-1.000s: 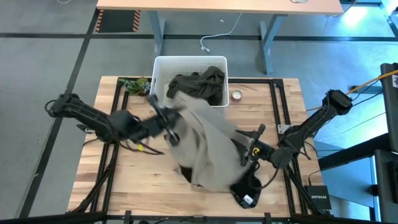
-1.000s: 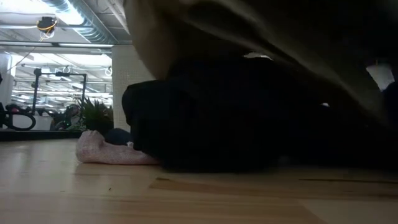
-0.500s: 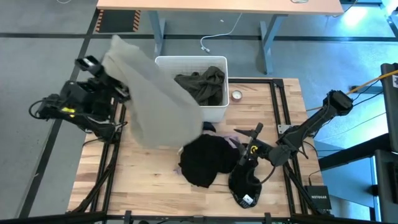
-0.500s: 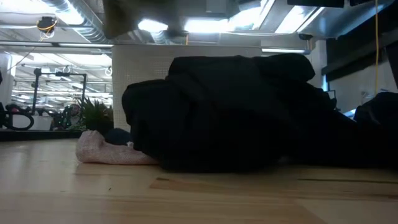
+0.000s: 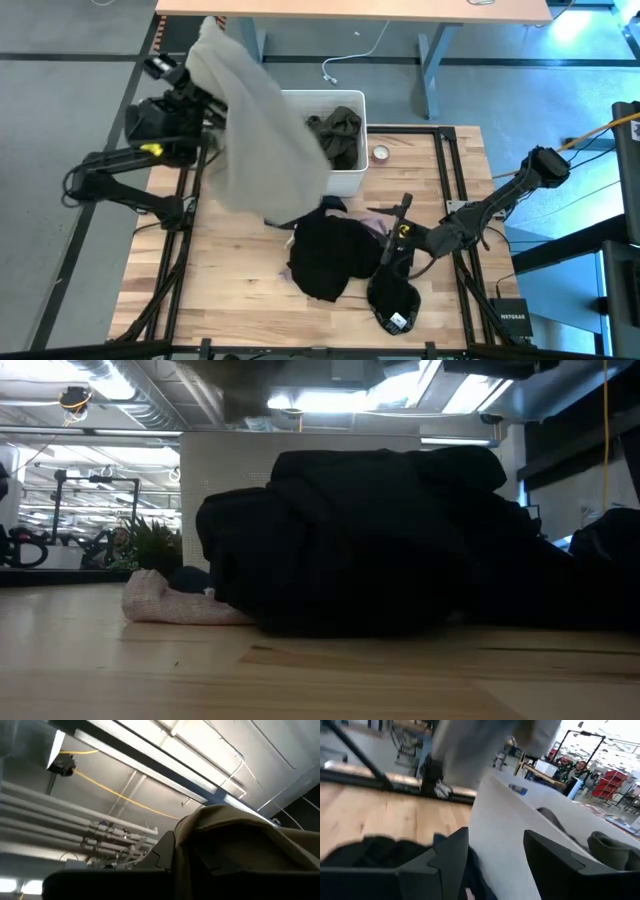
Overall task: Sort clothes
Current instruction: Put the brown short into the white bin
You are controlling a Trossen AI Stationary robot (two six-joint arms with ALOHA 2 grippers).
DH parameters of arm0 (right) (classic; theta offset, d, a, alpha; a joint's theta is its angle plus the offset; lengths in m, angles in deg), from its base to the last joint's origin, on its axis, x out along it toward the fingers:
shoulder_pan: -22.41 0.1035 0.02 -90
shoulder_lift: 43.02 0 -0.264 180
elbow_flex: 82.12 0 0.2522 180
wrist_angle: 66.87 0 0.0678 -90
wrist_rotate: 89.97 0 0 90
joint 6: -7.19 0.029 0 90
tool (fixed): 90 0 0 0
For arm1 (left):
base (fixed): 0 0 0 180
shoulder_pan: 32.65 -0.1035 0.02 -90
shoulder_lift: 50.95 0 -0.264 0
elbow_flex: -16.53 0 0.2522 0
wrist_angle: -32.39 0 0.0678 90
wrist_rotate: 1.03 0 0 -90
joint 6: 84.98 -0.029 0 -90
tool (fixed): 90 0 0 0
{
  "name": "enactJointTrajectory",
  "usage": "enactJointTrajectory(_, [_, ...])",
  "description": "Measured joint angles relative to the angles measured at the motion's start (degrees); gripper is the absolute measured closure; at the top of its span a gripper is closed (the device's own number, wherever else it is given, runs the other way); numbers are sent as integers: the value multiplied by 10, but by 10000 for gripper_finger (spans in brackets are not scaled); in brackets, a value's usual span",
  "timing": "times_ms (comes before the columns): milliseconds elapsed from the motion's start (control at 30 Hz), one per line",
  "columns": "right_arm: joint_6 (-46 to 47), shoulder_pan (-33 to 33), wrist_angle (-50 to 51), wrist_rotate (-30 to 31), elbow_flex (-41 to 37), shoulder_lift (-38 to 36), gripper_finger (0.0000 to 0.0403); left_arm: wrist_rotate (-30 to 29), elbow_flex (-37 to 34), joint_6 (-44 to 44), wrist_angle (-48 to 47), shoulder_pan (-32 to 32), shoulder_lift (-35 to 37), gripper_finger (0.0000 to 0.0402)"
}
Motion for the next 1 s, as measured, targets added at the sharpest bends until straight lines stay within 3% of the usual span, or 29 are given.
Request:
enactJointTrajectory(167, [-13, 0, -19, 0, 0, 0, 194, 26, 54, 84, -9, -74, -49, 386])
enactJointTrajectory(267, [-1, 0, -3, 0, 0, 0, 194, 29, 72, 70, -55, -118, -76, 386])
enactJointTrajectory(433, [25, 0, 19, 0, 0, 0, 194, -1, 67, 52, -304, -176, -102, 386])
enactJointTrajectory(633, [80, 0, 69, 0, 0, 0, 194, -32, 68, 89, -576, -201, -116, 386])
enactJointTrajectory(833, [82, 0, 63, 0, 0, 0, 194, -62, 67, 207, -793, -225, -137, 386])
enactJointTrajectory(1000, [77, 0, 62, 0, 0, 0, 194, -63, 67, 309, -916, -234, -166, 381])
